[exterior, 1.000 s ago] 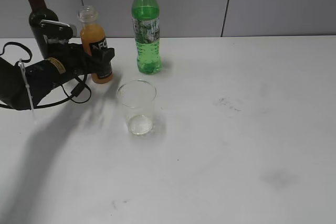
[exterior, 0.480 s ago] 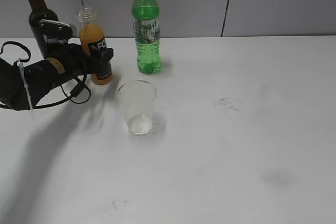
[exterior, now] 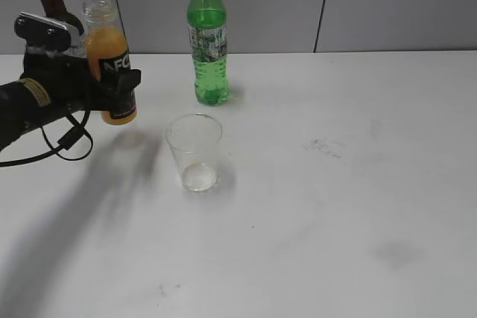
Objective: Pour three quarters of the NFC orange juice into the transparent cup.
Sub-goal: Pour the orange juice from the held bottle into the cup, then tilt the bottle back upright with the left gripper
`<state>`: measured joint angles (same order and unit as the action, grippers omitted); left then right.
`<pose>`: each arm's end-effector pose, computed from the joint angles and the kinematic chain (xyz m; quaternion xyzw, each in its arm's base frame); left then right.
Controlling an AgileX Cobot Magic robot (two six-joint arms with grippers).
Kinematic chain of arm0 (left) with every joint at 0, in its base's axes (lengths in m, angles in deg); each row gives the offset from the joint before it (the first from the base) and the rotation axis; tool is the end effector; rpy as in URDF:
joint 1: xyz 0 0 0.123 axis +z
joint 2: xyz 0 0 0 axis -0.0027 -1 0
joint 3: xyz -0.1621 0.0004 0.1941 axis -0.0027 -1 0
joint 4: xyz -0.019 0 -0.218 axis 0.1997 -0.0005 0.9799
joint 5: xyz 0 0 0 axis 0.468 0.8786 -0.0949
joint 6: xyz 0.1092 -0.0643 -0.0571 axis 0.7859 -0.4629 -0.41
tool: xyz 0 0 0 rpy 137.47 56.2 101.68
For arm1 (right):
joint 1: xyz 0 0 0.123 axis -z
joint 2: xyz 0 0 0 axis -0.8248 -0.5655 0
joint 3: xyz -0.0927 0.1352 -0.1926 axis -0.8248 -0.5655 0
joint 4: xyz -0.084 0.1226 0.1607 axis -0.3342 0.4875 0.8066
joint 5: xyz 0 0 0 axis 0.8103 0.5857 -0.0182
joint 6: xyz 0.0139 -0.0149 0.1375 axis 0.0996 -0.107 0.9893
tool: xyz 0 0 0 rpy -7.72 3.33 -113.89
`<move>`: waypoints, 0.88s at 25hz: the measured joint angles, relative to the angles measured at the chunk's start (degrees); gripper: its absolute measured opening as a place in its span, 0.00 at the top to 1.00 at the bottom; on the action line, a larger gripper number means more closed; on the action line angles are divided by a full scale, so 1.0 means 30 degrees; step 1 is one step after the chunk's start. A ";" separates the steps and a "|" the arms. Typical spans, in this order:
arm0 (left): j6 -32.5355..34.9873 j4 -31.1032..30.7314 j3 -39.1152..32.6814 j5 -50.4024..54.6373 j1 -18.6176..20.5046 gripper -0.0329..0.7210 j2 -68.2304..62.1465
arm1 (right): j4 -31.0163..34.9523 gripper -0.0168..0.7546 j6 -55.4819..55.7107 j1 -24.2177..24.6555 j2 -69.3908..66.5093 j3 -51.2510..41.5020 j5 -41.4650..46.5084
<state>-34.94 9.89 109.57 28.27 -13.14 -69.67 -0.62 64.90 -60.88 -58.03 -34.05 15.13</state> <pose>0.3634 -0.1193 0.1267 0.2167 0.7638 -0.1210 0.5958 0.0408 0.0063 0.2428 0.0007 0.8459 0.0600 0.5300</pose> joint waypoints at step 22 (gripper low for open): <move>0.8688 1.1766 -0.4902 0.0362 -0.4526 0.32 0.4765 | 0.0000 0.24 0.0000 0.0000 0.0000 0.0000 0.0000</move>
<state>-8.88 45.19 94.87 29.36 -26.72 -55.38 -0.62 64.90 -60.88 -58.03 -34.05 15.13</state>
